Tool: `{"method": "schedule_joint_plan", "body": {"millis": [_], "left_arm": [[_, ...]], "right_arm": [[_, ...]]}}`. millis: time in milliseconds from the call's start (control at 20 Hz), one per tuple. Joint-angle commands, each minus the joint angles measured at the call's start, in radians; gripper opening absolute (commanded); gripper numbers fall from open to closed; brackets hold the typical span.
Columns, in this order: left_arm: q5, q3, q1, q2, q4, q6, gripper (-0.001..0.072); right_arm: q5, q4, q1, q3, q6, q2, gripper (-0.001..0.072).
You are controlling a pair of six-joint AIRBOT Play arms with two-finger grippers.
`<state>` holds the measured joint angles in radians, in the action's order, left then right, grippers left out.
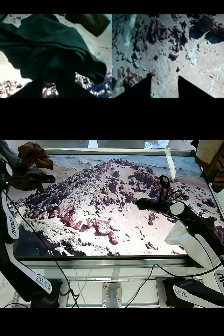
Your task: Fold the shirts.
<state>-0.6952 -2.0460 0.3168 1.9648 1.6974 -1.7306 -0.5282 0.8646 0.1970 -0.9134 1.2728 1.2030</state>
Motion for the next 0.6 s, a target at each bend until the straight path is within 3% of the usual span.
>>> {"method": "schedule_joint_plan", "body": {"millis": [0,500,550], "left_arm": [[0.166,-0.008,0.07,0.135,-0.108,0.071,0.0305],[0.34,-0.072,0.079,0.312,-0.154,0.066,0.0303],[0.341,-0.072,0.081,0.318,-0.154,0.058,0.0265]], "right_arm": [[0.034,-0.069,0.001,0.0,0.074,0.001,0.0385],[0.108,-0.2,0.054,0.0,0.07,0.0,0.0388],[0.137,-0.2,0.069,0.0,0.07,0.0,0.0387]]}}
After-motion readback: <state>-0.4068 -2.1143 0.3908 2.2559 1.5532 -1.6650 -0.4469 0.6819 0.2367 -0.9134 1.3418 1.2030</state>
